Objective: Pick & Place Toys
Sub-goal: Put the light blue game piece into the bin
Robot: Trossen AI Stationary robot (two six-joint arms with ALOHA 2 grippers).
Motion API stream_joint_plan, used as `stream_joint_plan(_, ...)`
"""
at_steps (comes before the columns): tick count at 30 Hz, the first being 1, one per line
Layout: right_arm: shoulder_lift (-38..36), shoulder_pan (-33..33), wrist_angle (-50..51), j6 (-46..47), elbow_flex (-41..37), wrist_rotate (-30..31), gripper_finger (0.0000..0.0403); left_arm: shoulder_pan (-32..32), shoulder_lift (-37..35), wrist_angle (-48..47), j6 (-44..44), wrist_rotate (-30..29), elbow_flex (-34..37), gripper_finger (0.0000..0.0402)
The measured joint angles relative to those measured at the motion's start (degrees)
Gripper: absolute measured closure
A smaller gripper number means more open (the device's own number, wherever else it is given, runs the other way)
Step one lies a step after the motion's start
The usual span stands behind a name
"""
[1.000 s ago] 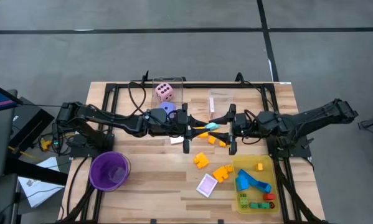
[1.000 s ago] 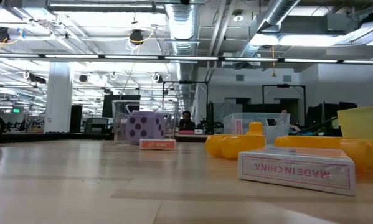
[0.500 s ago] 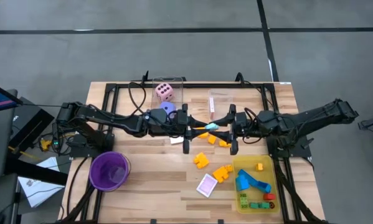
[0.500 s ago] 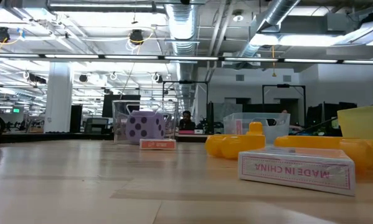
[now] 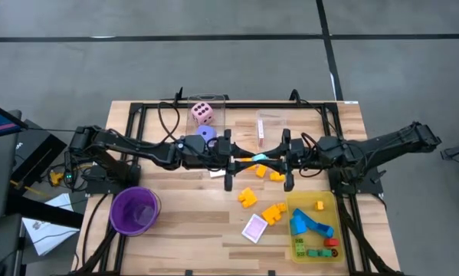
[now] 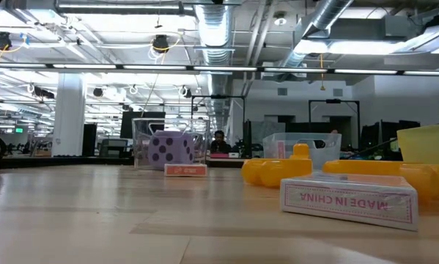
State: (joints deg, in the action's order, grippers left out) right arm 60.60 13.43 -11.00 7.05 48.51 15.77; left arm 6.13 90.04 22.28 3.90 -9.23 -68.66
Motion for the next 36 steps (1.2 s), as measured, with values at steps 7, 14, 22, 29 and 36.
stream_joint_plan(7,-0.2,0.0,4.4,3.4,-0.1,-0.1,0.0344,-0.2,-0.6,-7.3,-0.5,-0.3,-0.1,0.0214)
stream_joint_plan(14,-3.6,0.1,14.9,10.1,-0.1,-0.2,0.0343,-1.0,-3.6,-19.7,-4.0,-0.8,0.0,0.0159)
stream_joint_plan(22,-8.8,1.6,36.2,23.0,0.0,-0.1,0.0343,-2.2,-6.8,-26.8,-5.1,-1.9,0.1,0.0155)
stream_joint_plan(29,-9.7,8.2,53.2,34.3,0.0,-0.1,0.0343,-3.1,-7.1,-27.5,-5.0,-1.9,0.0,0.0170)
stream_joint_plan(36,-9.7,20.3,62.9,46.3,0.0,0.5,0.0343,-3.1,-7.1,-27.5,-4.9,-1.9,0.0,0.0181)
